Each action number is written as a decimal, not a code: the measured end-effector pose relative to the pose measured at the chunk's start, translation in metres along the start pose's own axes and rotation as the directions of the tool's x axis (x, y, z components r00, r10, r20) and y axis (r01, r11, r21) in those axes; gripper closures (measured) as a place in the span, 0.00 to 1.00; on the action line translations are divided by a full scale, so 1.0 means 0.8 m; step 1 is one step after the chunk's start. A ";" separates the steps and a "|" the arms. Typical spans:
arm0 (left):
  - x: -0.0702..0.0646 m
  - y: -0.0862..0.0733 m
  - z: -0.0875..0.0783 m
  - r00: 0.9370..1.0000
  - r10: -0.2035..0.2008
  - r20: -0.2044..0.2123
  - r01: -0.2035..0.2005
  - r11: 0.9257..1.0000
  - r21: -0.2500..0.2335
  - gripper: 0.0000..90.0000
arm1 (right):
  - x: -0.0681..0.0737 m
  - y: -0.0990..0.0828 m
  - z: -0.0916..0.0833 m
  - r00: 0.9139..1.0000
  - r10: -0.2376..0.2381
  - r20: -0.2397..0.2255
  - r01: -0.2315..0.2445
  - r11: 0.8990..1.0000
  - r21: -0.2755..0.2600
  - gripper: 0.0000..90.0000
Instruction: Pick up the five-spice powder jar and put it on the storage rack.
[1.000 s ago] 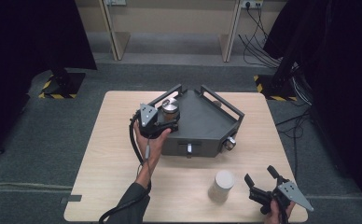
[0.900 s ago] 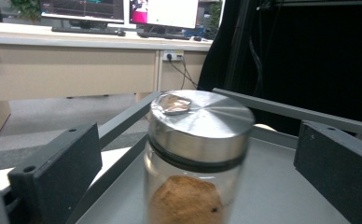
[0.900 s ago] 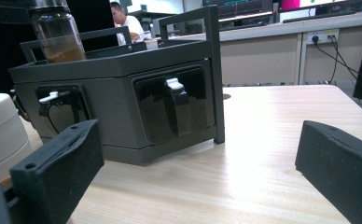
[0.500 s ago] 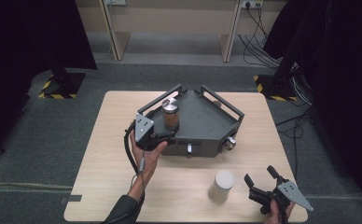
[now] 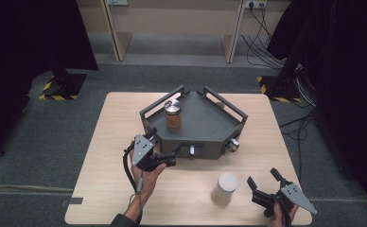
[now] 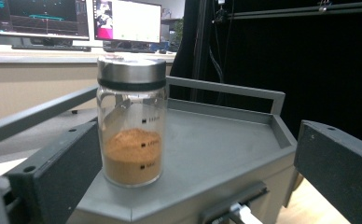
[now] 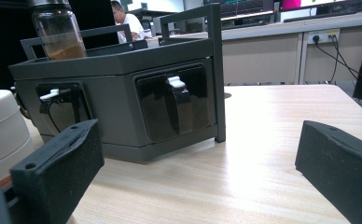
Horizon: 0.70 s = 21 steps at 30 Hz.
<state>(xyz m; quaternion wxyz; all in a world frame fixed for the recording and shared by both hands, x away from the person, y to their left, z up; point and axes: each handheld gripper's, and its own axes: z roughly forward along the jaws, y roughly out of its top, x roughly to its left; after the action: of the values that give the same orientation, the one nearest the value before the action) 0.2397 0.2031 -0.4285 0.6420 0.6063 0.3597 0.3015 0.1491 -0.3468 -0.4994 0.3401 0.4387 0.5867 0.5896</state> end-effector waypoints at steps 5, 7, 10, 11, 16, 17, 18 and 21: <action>0.001 -0.015 -0.015 1.000 0.003 -0.007 -0.003 1.000 -0.003 0.00 | -0.001 0.000 0.000 1.000 -0.006 -0.006 0.006 1.000 0.002 0.01; 0.002 -0.019 -0.017 1.000 0.000 -0.008 0.000 1.000 -0.002 0.00 | 0.000 0.000 0.000 1.000 -0.007 -0.006 0.007 1.000 0.002 0.01; 0.003 -0.035 -0.025 1.000 -0.014 -0.011 0.014 1.000 0.000 0.00 | 0.000 0.000 0.000 1.000 -0.009 -0.005 0.009 1.000 0.002 0.01; 0.003 -0.035 -0.025 1.000 -0.014 -0.011 0.014 1.000 0.000 0.00 | 0.000 0.000 0.000 1.000 -0.009 -0.005 0.009 1.000 0.002 0.01; 0.001 -0.055 -0.032 1.000 -0.024 -0.015 0.024 1.000 0.008 0.00 | 0.001 0.000 0.000 1.000 -0.010 -0.004 0.010 1.000 0.003 0.01; 0.000 -0.058 -0.033 1.000 -0.027 -0.014 0.027 1.000 0.007 0.00 | 0.001 0.000 0.001 1.000 -0.011 -0.003 0.011 1.000 0.004 0.01; 0.000 -0.061 -0.034 1.000 -0.027 -0.016 0.027 1.000 0.007 0.00 | 0.001 0.000 0.001 1.000 -0.011 -0.004 0.011 1.000 0.004 0.01; -0.003 -0.068 -0.039 0.999 -0.035 -0.022 0.035 0.999 0.001 0.00 | 0.001 0.000 0.001 1.000 -0.012 -0.004 0.012 1.000 0.003 0.01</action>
<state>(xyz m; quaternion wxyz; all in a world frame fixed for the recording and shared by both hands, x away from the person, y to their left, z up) 0.2101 0.2139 -0.4828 0.6428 0.5970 0.3775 0.2965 0.1493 -0.3460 -0.4997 0.3417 0.4346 0.5908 0.5876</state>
